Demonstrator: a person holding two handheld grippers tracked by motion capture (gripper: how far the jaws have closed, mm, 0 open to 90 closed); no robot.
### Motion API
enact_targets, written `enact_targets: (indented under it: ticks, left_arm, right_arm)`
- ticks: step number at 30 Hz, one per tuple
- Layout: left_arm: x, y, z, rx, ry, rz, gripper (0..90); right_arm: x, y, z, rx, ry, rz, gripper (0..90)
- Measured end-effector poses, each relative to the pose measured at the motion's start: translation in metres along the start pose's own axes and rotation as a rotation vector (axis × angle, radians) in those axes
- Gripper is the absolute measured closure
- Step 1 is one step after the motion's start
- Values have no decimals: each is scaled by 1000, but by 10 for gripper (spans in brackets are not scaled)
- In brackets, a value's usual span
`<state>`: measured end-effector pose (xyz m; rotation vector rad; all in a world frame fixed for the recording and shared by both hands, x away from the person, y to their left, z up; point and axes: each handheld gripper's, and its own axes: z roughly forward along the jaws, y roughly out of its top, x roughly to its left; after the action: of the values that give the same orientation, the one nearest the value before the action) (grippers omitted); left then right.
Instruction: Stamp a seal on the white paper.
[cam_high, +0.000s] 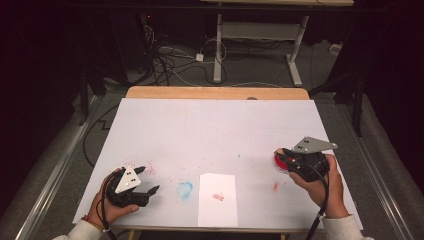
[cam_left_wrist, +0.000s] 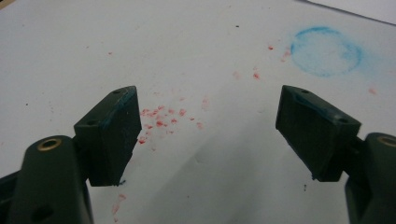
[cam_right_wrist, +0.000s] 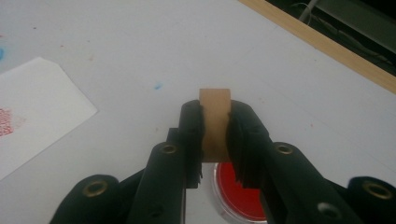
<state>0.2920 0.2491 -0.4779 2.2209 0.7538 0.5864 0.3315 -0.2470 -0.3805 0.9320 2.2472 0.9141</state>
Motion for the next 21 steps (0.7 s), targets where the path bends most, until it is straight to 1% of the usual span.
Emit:
enact_targets:
  ticks: [8, 10, 13, 14, 21]
  left_arm:
    - [-1, -2, -2, 3, 5, -5, 215]
    - [0, -3, -3, 5, 8, -5, 215]
    - [0, -5, -4, 4, 9, -10, 215]
    - [0, -5, -4, 4, 10, -10, 215]
    - [0, -6, -5, 4, 12, -14, 215]
  right_arm:
    - [-11, -7, 7, 22, -18, 33, 761]
    - [-13, -8, 9, 28, -18, 34, 761]
    - [-16, -10, 15, 57, -34, 29, 761]
    - [-17, -12, 18, 67, -32, 42, 761]
    - [-24, -22, 34, 139, -50, 60, 761]
